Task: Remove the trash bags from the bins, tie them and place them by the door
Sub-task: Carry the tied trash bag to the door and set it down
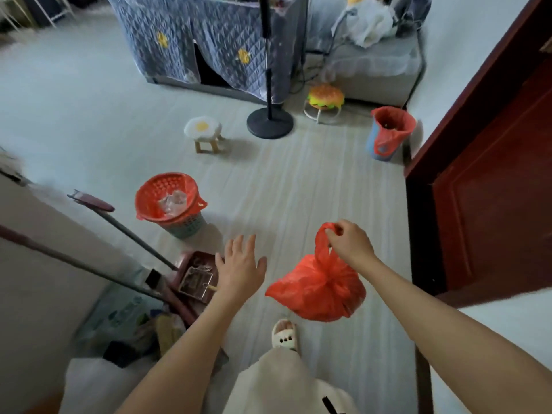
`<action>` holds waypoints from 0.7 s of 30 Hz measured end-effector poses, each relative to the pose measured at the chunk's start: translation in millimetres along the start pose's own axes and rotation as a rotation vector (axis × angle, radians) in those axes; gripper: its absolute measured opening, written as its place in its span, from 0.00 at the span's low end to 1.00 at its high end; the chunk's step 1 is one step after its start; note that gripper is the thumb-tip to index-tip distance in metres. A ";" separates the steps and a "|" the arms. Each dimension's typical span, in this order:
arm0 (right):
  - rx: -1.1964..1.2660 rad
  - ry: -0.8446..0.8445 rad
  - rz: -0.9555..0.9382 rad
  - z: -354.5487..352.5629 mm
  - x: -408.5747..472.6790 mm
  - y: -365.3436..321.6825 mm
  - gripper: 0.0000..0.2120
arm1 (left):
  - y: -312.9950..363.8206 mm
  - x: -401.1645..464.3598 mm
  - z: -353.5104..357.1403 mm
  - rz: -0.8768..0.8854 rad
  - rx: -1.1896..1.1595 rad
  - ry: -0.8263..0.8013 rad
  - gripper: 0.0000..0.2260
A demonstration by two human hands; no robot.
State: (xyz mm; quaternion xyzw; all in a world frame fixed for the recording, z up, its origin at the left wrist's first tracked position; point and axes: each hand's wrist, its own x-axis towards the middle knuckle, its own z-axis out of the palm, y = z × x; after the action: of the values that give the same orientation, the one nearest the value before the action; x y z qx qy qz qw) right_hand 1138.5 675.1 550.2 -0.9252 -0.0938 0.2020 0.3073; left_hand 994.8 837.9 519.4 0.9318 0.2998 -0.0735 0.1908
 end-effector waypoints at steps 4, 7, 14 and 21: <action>-0.045 0.006 -0.047 -17.4 102.9 -58.4 0.12 | 12.5 108.1 -46.6 -0.044 -0.038 0.028 0.27; -0.027 0.034 -0.100 -28.9 179.4 -99.9 0.12 | 17.2 187.7 -77.2 -0.051 -0.023 0.058 0.27; -0.033 -0.011 -0.296 -26.4 358.8 -213.3 0.13 | 20.1 374.4 -126.9 -0.122 -0.013 0.114 0.27; -0.045 -0.199 -0.427 3.2 530.7 -353.7 0.11 | -5.9 546.0 -203.7 -0.310 -0.055 0.193 0.27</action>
State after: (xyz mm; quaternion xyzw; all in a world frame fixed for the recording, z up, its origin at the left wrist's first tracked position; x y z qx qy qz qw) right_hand 1597.7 1115.4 594.6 -0.8666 -0.3218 0.2202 0.3114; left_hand 1437.8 1213.5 567.1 0.8716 0.4586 -0.0039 0.1731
